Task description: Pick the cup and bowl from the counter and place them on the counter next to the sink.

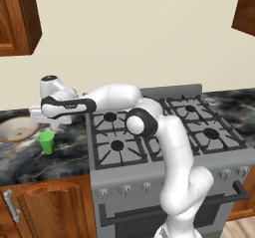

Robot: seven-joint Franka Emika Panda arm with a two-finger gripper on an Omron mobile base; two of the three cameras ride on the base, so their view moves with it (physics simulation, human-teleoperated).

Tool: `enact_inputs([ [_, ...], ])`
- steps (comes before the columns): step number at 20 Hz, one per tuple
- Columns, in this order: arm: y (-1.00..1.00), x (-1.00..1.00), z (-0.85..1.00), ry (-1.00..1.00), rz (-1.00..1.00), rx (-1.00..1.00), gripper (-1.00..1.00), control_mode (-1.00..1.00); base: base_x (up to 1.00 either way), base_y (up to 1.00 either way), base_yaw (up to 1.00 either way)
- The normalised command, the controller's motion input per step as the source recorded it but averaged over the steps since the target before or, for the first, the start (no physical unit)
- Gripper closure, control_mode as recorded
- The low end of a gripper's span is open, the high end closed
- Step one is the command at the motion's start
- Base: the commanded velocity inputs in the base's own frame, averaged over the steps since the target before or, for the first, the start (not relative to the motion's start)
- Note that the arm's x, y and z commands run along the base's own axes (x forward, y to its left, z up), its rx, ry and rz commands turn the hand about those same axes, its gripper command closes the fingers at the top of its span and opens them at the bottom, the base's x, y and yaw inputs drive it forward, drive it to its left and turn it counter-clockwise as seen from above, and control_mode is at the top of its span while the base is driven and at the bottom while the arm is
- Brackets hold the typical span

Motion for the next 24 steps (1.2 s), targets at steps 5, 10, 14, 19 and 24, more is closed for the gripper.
enact_inputs([
  [5, 0.0, -0.11, -0.01, 0.0, 0.0, 0.0, -1.0, -1.0, 0.0, 0.0, 0.0],
  [10, -0.03, -0.4, -0.01, 0.0, 0.0, 0.0, -1.0, -1.0, 0.0, 0.0, 0.0],
  [14, -0.09, -0.09, -0.16, 0.0, 0.0, 0.0, -1.0, -1.0, 0.0, 0.0, 0.0],
  [19, -0.22, 0.0, -0.29, 0.0, 0.0, 0.0, -1.0, -1.0, 0.0, 0.0, 0.0],
  [24, -0.04, -0.16, -0.18, 0.0, 0.0, 0.0, -1.0, -1.0, 0.0, 0.0, 0.0],
])
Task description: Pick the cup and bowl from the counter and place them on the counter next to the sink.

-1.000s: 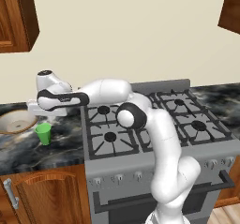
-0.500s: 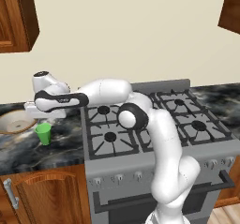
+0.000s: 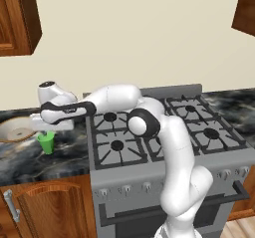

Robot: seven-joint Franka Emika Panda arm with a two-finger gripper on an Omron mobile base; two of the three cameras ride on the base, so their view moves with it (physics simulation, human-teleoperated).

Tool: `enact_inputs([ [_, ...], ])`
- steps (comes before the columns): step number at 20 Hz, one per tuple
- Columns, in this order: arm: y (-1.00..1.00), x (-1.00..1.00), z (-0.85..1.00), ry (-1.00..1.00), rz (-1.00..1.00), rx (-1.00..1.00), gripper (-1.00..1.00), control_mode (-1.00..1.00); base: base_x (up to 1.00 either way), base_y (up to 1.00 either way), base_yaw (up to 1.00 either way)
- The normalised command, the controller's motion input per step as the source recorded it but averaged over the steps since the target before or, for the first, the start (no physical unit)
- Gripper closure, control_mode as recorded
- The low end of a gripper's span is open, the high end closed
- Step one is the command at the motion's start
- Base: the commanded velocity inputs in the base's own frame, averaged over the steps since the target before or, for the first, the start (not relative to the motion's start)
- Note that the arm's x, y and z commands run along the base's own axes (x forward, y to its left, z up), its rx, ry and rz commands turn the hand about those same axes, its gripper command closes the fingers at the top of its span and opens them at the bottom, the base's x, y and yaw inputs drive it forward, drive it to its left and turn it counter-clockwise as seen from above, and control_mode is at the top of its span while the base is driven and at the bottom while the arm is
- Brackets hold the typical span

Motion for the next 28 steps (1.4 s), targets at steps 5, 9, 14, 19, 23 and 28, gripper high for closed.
enact_inputs([
  [5, 0.0, -0.01, -0.34, 0.0, 0.0, 0.0, -1.0, -1.0, 0.0, 0.0, 0.0],
  [9, 0.0, 0.0, -0.28, 0.0, 0.0, 0.0, -1.0, -1.0, 0.0, 0.0, 0.0],
  [14, 0.0, 0.0, -0.23, 0.0, 0.0, 0.0, -1.0, -1.0, 0.0, 0.0, 0.0],
  [19, 0.0, 0.0, 0.0, 0.0, 0.0, 0.0, 1.0, -1.0, 0.0, 0.0, 0.0],
  [23, 0.0, 0.0, 0.0, 0.0, 0.0, 0.0, 1.0, -1.0, 0.0, 0.0, 0.0],
  [28, 0.0, 0.0, 0.0, 0.0, 0.0, 0.0, 1.0, -1.0, 0.0, 0.0, 0.0],
])
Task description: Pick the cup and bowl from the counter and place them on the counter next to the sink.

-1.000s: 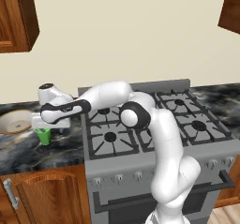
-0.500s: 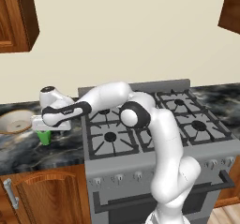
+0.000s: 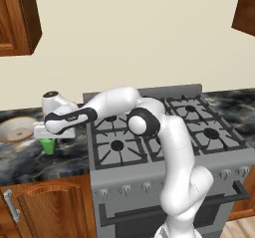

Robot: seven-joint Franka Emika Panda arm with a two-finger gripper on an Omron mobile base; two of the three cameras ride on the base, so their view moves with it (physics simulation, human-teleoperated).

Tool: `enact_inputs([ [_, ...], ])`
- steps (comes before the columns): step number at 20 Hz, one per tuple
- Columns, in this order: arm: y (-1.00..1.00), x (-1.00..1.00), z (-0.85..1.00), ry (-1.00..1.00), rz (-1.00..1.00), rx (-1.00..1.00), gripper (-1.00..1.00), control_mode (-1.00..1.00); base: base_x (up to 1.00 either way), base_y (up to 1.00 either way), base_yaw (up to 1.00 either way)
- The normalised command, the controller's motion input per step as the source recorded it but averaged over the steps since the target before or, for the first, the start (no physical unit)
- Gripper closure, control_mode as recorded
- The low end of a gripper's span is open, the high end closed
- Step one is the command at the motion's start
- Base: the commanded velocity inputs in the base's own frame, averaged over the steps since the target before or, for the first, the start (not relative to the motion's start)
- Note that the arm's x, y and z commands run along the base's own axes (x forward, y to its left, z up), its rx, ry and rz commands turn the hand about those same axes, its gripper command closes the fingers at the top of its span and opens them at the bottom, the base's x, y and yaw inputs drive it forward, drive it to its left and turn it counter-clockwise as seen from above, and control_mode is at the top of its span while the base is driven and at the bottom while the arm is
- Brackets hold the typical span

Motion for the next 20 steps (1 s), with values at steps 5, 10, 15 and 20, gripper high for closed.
enact_inputs([
  [5, -0.33, 0.11, 0.09, 0.06, 0.0, 0.0, 1.0, -1.0, 0.0, 0.0, 0.0],
  [10, -1.0, -0.09, 0.34, 0.0, -0.01, 0.1, 1.0, -1.0, 0.0, 0.0, 0.0],
  [15, -1.0, -0.29, 0.29, 0.0, -0.02, 0.1, 1.0, -1.0, 0.0, 0.0, 0.0],
  [20, -1.0, -0.33, 0.3, 0.0, -0.02, 0.11, 1.0, -1.0, 0.0, 0.0, 0.0],
])
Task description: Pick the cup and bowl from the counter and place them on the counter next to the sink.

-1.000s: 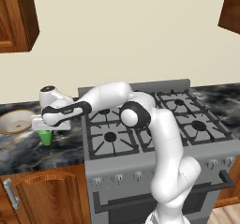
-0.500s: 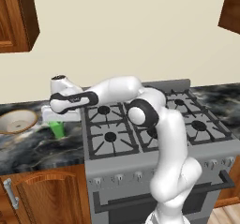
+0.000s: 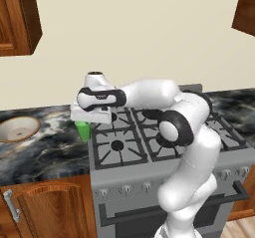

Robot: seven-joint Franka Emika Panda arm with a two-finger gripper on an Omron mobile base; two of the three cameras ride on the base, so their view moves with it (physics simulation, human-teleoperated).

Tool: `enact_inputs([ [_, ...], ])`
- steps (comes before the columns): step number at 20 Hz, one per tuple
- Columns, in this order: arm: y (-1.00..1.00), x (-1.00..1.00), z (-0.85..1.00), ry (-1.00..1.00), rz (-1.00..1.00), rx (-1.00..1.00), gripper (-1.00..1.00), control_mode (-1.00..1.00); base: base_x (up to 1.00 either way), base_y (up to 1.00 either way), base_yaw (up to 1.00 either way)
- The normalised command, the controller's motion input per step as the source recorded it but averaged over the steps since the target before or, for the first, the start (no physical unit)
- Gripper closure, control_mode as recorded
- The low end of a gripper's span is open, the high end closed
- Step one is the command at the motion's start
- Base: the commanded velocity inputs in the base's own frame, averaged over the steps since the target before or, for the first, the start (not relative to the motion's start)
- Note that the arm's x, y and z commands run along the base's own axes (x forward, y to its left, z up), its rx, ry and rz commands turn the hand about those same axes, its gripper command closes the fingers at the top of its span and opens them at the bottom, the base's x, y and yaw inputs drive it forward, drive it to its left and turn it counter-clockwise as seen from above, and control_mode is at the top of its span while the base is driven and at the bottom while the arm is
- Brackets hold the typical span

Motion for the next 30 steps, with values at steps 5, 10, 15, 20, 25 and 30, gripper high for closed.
enact_inputs([
  [5, -1.0, -0.33, 0.31, 0.0, 0.0, 0.12, 1.0, -1.0, 0.0, 0.0, 0.0],
  [10, -1.0, -0.19, 0.31, 0.0, 0.0, 0.07, 1.0, -1.0, 0.0, 0.0, 0.0],
  [15, -1.0, -0.09, 0.21, 0.0, 0.0, 0.03, 1.0, -1.0, 0.0, 0.0, 0.0],
  [20, -0.94, -0.09, 0.14, 0.01, 0.0, 0.0, 1.0, -1.0, 0.0, 0.0, 0.0],
  [25, -0.72, -0.28, 0.04, 0.07, 0.0, 0.0, 1.0, -1.0, 0.0, 0.0, 0.0],
  [30, -0.42, -0.48, 0.07, 0.07, 0.01, -0.03, 1.0, -1.0, 0.0, 0.0, 0.0],
])
